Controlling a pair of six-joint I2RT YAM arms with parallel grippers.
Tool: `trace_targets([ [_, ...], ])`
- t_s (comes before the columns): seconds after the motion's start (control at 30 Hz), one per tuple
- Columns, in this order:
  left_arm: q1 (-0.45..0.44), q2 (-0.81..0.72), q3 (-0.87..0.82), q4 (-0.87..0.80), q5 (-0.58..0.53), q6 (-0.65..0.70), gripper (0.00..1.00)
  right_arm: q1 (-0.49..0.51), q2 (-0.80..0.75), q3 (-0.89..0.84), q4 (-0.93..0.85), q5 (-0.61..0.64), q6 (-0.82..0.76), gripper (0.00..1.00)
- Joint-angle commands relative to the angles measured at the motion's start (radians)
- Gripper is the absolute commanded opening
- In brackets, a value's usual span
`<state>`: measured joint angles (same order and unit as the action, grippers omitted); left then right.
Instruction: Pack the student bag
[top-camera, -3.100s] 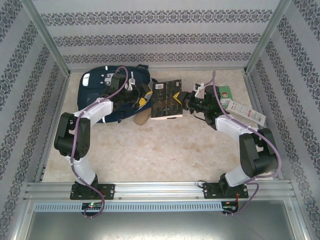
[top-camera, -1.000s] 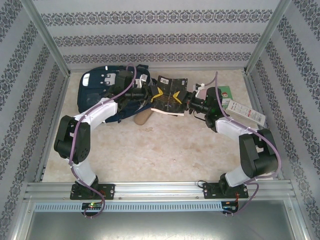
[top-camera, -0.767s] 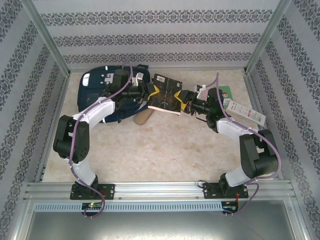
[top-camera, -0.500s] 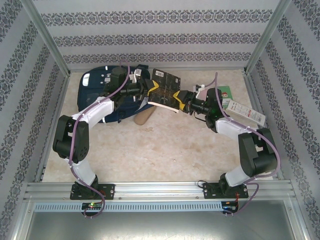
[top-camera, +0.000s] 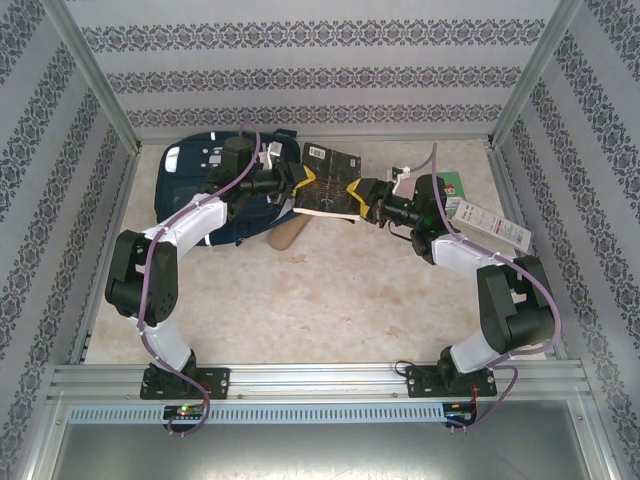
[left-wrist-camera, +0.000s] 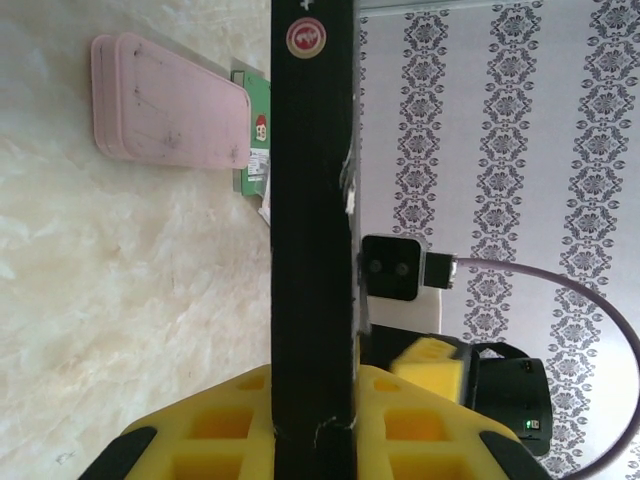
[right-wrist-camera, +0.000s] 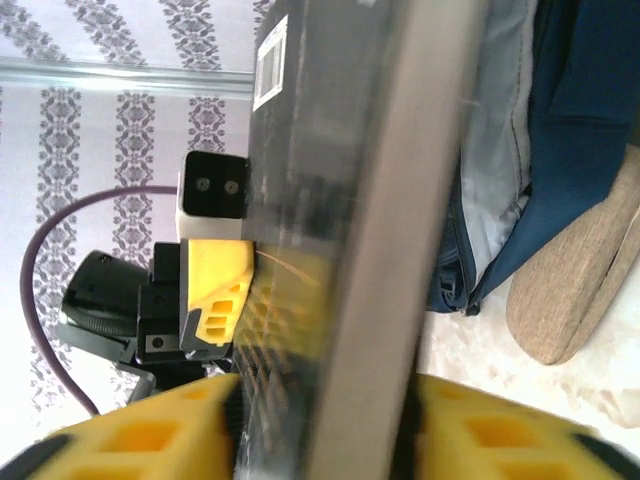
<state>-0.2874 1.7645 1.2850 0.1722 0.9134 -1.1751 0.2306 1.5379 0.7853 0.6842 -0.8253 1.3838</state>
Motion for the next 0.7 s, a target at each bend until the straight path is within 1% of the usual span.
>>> trace_targets([
  [0.0,-0.002,-0.004,-0.01,0.14,0.049,-0.045,0.0,-0.006,-0.017,0.017,0.058,-0.031,0.008,0.63],
  [0.07,-0.004,0.001,-0.012,0.236,0.048,-0.121,0.0,0.006,0.009,0.02,0.105,-0.027,0.033,0.7],
  [0.13,-0.006,0.003,-0.01,0.329,0.049,-0.199,0.0,0.02,0.038,0.028,0.134,-0.021,0.054,0.73],
  [0.17,-0.006,0.003,-0.012,0.372,0.046,-0.233,0.0,0.026,0.051,0.031,0.147,-0.016,0.064,0.78],
  [0.23,-0.006,-0.002,-0.012,0.431,0.041,-0.287,0.0,0.034,0.068,0.037,0.159,-0.004,0.072,0.82],
  [0.3,-0.007,-0.006,-0.016,0.489,0.032,-0.334,0.0,0.041,0.088,0.044,0.171,0.005,0.081,0.84],
  [0.4,-0.008,-0.008,-0.018,0.525,0.024,-0.368,0.0,0.053,0.126,0.058,0.224,0.008,0.12,0.85],
  [0.53,-0.009,-0.01,-0.029,0.524,0.025,-0.363,0.0,0.069,0.17,0.08,0.308,0.009,0.186,0.86],
  [0.67,-0.009,-0.005,-0.05,0.507,0.028,-0.342,0.0,0.071,0.177,0.087,0.357,0.014,0.227,0.86],
])
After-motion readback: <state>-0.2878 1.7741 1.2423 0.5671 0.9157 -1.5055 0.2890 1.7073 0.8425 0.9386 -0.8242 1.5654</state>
